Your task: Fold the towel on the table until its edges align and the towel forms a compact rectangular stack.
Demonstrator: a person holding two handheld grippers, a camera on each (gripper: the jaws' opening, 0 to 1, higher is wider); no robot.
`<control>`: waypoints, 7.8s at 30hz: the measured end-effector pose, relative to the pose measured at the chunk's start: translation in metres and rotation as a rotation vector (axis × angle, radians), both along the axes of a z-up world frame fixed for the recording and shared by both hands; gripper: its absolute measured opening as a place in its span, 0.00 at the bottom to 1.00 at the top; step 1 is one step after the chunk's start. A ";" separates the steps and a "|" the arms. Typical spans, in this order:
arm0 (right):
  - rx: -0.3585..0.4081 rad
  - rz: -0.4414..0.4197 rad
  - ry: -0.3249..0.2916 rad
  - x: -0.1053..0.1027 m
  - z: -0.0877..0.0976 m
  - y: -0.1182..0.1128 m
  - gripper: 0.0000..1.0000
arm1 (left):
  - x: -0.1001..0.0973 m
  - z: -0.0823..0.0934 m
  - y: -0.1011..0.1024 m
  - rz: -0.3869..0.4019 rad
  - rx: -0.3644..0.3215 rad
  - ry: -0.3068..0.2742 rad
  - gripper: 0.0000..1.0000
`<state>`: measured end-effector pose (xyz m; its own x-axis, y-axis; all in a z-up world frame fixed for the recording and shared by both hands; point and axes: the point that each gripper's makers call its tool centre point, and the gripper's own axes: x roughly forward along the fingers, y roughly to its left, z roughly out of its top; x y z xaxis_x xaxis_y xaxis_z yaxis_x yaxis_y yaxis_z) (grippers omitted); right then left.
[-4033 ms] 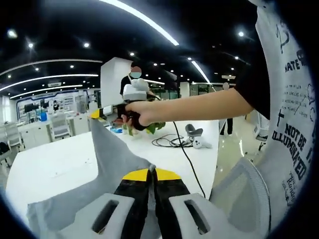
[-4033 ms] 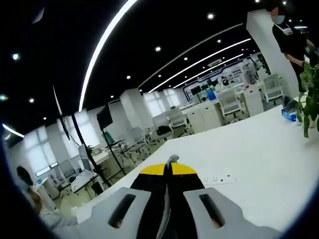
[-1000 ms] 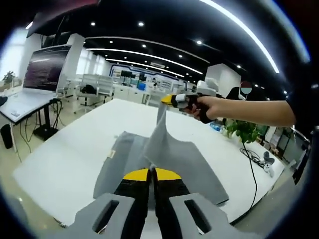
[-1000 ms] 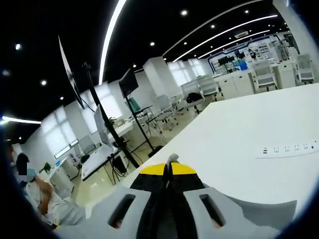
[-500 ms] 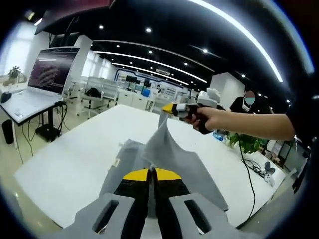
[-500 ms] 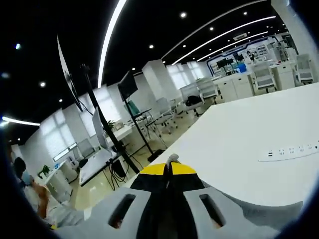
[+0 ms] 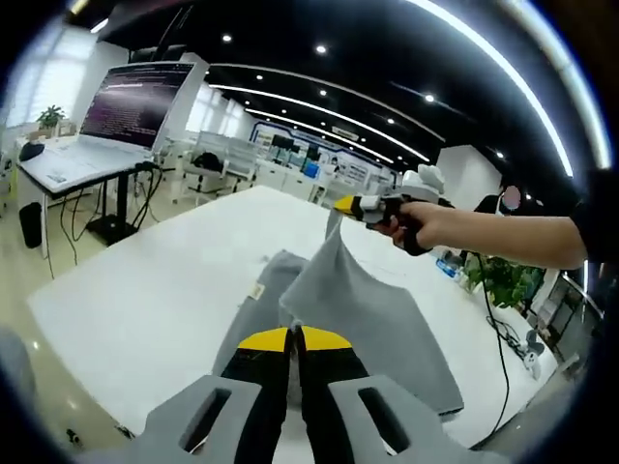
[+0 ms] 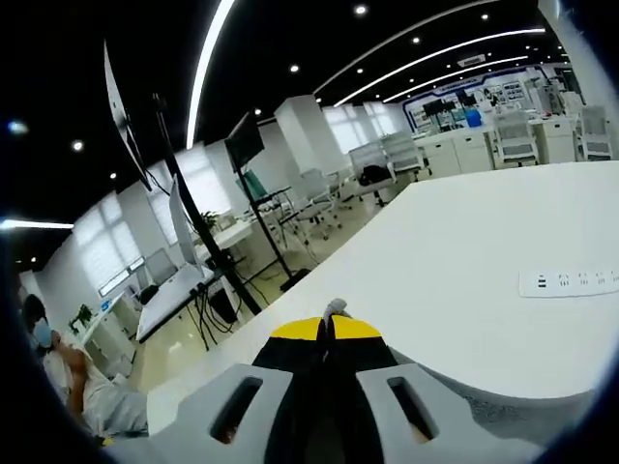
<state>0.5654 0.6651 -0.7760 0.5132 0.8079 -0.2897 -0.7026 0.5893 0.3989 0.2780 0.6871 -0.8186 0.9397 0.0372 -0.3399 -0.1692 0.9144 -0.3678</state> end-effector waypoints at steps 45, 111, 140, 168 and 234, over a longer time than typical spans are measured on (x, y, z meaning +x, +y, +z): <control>-0.163 0.210 -0.067 0.008 -0.103 0.063 0.18 | 0.001 -0.074 0.046 0.180 0.006 0.131 0.30; -0.470 0.030 -0.053 0.031 -0.109 -0.198 0.30 | 0.005 -0.091 0.031 -0.157 0.236 0.284 0.49; -0.492 -0.147 0.004 0.037 -0.117 -0.277 0.24 | 0.010 -0.093 0.039 -0.165 0.299 0.320 0.33; -0.506 -0.158 0.073 0.034 -0.140 -0.283 0.02 | 0.014 -0.088 0.009 -0.243 0.323 0.340 0.07; -0.685 -0.223 0.075 0.055 -0.133 -0.479 0.02 | 0.050 -0.095 -0.200 -0.766 0.402 0.316 0.07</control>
